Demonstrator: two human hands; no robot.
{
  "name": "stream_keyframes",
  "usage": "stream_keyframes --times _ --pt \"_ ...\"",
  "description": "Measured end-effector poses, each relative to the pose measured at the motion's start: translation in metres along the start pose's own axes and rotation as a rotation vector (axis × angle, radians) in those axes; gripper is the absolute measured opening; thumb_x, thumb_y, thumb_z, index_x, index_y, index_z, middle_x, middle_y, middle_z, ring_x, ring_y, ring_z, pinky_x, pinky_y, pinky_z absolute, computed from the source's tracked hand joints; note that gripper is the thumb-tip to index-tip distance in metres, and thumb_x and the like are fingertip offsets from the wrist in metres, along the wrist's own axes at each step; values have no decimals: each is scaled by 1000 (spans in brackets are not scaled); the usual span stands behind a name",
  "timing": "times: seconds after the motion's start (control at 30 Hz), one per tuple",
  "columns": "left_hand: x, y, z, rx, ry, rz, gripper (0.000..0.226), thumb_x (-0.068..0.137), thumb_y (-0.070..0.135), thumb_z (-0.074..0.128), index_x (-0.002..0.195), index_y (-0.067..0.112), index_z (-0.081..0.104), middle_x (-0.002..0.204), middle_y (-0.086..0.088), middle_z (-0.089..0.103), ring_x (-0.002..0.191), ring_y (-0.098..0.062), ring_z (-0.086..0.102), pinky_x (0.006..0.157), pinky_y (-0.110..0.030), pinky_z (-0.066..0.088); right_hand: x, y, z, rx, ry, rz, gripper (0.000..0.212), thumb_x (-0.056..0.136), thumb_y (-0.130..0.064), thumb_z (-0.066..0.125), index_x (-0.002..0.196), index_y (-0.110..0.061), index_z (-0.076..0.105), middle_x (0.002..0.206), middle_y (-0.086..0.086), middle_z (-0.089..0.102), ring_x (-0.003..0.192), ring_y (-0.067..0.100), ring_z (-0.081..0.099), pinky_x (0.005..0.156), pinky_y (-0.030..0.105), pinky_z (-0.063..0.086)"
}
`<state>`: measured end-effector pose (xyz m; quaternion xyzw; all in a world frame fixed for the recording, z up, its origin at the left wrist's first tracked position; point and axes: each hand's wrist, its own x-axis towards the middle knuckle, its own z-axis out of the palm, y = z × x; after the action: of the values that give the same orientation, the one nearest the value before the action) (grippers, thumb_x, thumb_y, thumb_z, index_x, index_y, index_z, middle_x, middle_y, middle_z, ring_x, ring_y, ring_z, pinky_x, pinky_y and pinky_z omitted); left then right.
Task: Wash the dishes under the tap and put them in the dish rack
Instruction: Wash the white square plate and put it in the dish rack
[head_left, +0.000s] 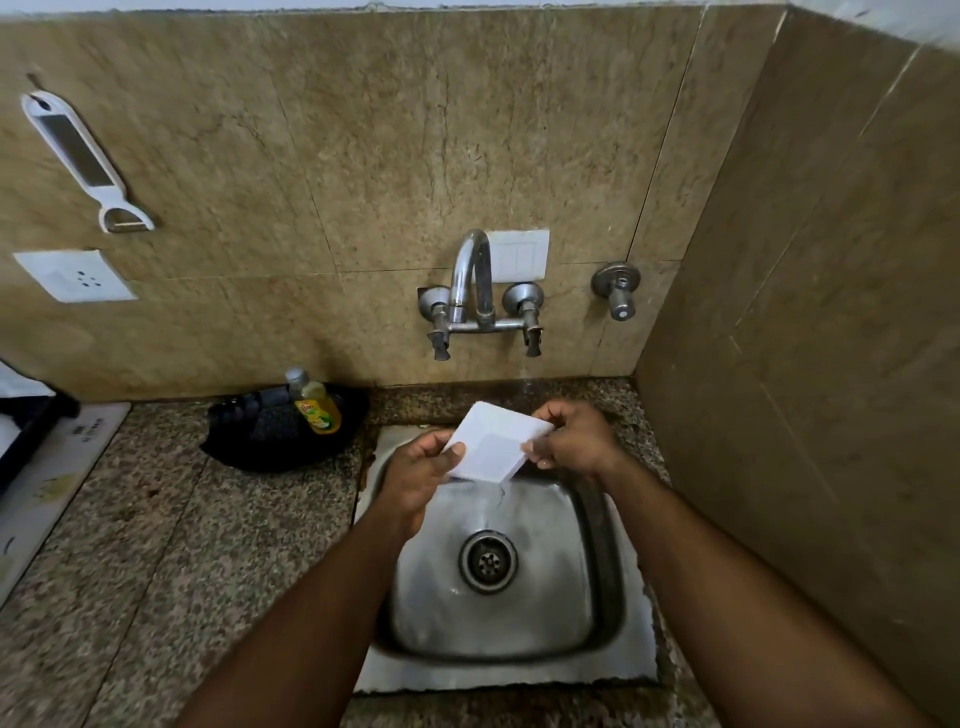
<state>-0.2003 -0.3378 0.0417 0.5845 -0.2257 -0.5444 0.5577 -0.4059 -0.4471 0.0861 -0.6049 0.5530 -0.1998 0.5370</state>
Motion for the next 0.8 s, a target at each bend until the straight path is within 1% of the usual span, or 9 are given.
stream_keyframes --times 0.1,0.2,0.33,0.43,0.5,0.57,0.6,0.7,0.8 --pt "-3 1 -4 23 32 -17 23 93 -2 65 112 8 75 107 -15 76 101 -29 65 100 -48 52 -14 -3 -2 -94 19 -164 25 65 2 89 76 -16 76 75 4 77 67 17 72 68 40 63" --pt "-7 13 -5 -141 88 -75 32 92 -6 53 122 -4 65 120 -24 70 113 -37 66 100 -46 53 -23 -8 0 -160 -3 -339 21 64 2 89 72 -15 79 73 1 76 66 11 68 65 35 58" --pt "-15 27 -1 -152 205 -89 15 98 0 54 110 -2 63 114 -26 71 94 -33 72 69 -41 63 -26 -5 6 -139 -1 -484 25 61 6 88 66 -16 78 86 0 78 82 12 74 80 34 61" --pt "-17 34 -3 -103 309 -86 29 91 -13 61 118 -2 62 110 -23 71 86 -33 73 48 -32 58 -24 -3 9 -89 -33 -383 28 64 8 84 73 -18 82 119 1 74 108 10 70 96 34 57" --pt "-19 40 -5 -115 346 -41 34 88 -18 60 117 -1 64 103 -18 73 79 -28 73 47 -28 56 -28 -5 10 19 -61 -206 32 65 12 74 82 -14 83 129 4 67 108 15 69 87 36 62" --pt "-21 47 -5 -136 332 4 38 87 -20 61 119 0 66 106 -16 74 82 -24 73 56 -28 60 -34 -11 12 120 -36 -102 31 71 17 67 87 -8 78 118 21 73 81 20 73 64 34 63" --pt "-23 50 -3 -124 319 21 39 86 -19 63 120 0 67 108 -15 74 85 -23 74 61 -29 62 -36 -13 12 129 5 -96 31 74 19 66 88 -7 75 109 25 74 74 21 72 59 35 63" --pt "-28 59 3 -19 268 88 39 84 -16 69 118 3 69 109 -14 77 88 -21 77 67 -31 62 -38 -22 8 47 136 -131 34 74 17 70 91 -12 65 94 14 74 77 25 73 61 48 64" --pt "-33 71 6 99 261 208 37 81 -12 75 116 -2 70 101 -15 78 81 -23 77 61 -33 63 -37 -36 -1 -83 184 -213 37 77 11 72 104 -15 70 99 2 75 90 21 73 75 40 63"
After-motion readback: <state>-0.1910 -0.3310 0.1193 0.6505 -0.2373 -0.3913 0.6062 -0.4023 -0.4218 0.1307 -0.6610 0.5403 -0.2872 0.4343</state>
